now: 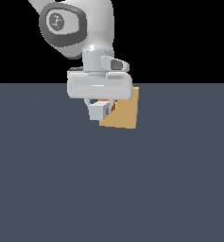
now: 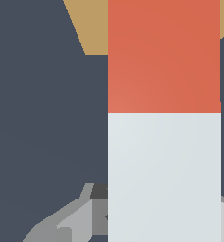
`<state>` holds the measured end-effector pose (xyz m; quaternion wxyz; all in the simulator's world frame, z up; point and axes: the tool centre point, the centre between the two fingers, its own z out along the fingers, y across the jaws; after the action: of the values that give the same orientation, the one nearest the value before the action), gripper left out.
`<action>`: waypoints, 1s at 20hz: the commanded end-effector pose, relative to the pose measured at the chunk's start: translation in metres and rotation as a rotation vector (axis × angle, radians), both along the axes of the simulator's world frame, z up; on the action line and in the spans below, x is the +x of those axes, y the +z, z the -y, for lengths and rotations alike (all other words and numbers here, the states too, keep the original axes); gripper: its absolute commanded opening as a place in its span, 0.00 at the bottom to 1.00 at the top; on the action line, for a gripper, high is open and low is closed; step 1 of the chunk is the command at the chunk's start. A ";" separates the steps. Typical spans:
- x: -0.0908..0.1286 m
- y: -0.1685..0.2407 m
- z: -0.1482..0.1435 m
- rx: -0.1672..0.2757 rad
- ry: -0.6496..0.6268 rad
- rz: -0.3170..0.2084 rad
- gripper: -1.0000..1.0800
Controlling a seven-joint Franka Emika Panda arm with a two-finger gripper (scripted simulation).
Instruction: Insert the peg into the horizontal hole in a box.
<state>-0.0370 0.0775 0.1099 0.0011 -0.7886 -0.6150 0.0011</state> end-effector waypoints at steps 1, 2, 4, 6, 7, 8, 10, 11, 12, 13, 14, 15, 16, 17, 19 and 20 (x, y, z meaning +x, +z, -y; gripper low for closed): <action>0.001 0.001 -0.003 0.001 0.000 0.003 0.00; 0.002 0.001 -0.006 0.001 0.000 0.003 0.00; 0.004 0.001 -0.014 0.001 0.000 0.003 0.00; 0.006 0.002 -0.025 0.001 0.000 0.004 0.00; 0.008 0.002 -0.031 0.001 0.000 0.004 0.00; 0.009 0.002 -0.038 0.001 0.000 0.004 0.00; 0.013 0.002 -0.054 0.001 0.000 0.005 0.00; 0.015 0.002 -0.061 0.001 0.000 0.005 0.00; 0.017 0.003 -0.067 0.002 0.000 0.005 0.00; 0.018 0.003 -0.073 0.002 0.000 0.005 0.00; 0.019 0.003 -0.078 0.002 0.000 0.006 0.00; 0.021 0.003 -0.082 0.002 0.000 0.006 0.00; 0.022 0.003 -0.085 0.002 0.000 0.006 0.00; 0.023 0.003 -0.087 0.002 0.000 0.006 0.00; 0.024 0.003 -0.091 0.002 0.000 0.006 0.00; 0.024 0.003 -0.091 0.002 0.000 0.006 0.00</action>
<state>-0.0165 0.1604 0.1112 0.0005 -0.7897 -0.6134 0.0031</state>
